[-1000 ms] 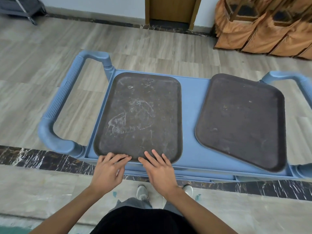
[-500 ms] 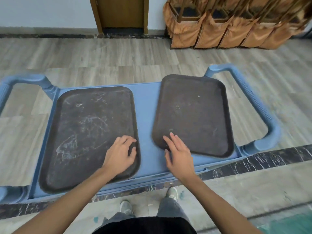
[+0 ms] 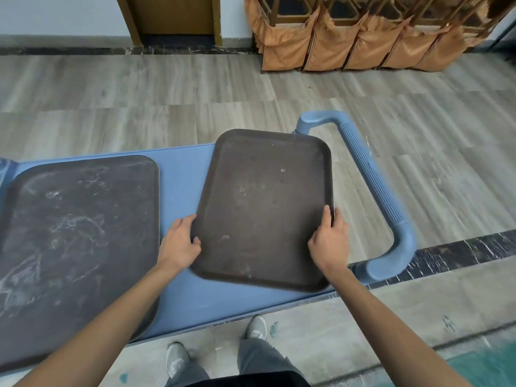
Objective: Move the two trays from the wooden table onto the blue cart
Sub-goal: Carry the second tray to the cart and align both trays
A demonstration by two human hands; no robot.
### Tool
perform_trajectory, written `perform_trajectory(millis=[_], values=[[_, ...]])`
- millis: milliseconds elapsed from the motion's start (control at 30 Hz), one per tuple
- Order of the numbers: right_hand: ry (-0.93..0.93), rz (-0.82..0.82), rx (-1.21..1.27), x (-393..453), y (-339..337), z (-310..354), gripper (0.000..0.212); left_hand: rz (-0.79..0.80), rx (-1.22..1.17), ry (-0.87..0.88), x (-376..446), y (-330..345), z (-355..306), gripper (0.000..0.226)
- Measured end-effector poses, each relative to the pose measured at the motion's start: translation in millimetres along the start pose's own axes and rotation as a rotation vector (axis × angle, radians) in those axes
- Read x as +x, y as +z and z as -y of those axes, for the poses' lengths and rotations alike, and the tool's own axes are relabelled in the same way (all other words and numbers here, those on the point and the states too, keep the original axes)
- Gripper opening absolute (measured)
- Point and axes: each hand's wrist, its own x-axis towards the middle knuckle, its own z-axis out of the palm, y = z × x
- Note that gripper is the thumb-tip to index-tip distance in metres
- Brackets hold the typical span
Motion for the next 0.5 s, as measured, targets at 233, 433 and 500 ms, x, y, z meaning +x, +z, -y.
perform_trajectory(millis=[233,433,500], values=[[0.016,0.029,0.138,22,12,-11,0.077,-0.092,-0.07,-0.041,-1,10,-16,0.065],[-0.057,0.038,0.191,30,13,-13,0.079,-0.158,-0.139,-0.119,-24,14,-18,0.066],[-0.096,0.038,0.191,32,14,-11,0.078,-0.201,-0.149,-0.153,-32,13,-16,0.066]])
